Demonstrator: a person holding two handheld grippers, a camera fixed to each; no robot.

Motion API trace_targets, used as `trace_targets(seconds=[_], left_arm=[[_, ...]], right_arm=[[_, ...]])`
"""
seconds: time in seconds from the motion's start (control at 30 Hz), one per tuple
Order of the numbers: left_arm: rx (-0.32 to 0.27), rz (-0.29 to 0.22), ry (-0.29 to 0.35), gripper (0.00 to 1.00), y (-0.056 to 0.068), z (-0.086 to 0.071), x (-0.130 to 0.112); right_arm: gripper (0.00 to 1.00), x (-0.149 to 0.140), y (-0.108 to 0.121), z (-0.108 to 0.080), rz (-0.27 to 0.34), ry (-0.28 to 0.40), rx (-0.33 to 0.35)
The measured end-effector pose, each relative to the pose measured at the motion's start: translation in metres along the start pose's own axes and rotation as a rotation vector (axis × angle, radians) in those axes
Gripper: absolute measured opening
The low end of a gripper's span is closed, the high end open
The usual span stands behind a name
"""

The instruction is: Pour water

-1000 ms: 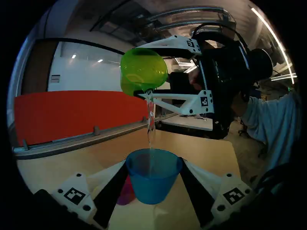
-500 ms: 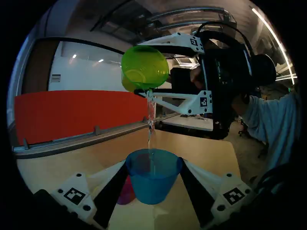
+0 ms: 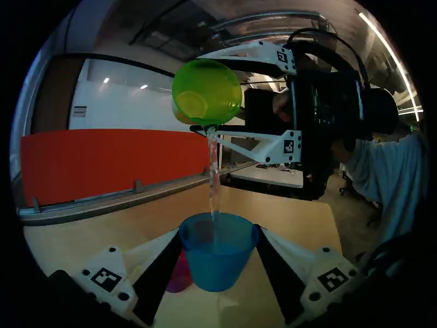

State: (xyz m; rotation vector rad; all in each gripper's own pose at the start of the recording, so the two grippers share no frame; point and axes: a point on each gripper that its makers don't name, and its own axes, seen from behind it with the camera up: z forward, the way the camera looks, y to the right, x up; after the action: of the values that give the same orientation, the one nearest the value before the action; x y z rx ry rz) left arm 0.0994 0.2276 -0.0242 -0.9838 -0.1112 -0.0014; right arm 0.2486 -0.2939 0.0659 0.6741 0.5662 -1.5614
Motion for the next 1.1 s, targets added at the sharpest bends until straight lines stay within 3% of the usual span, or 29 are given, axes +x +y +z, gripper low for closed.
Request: trace_targets(seconds=[0.57,1.1], left_arm=[[0.0,-0.006,0.002,0.89,-0.001,0.001,-0.003],[0.0,-0.007,0.004,0.89,-0.001,0.002,-0.002]], right_arm=[[0.92,0.021,-0.001,0.0,-0.141,0.005,-0.002],[0.92,0.023,-0.004,-0.002,-0.146,0.009,0.003]])
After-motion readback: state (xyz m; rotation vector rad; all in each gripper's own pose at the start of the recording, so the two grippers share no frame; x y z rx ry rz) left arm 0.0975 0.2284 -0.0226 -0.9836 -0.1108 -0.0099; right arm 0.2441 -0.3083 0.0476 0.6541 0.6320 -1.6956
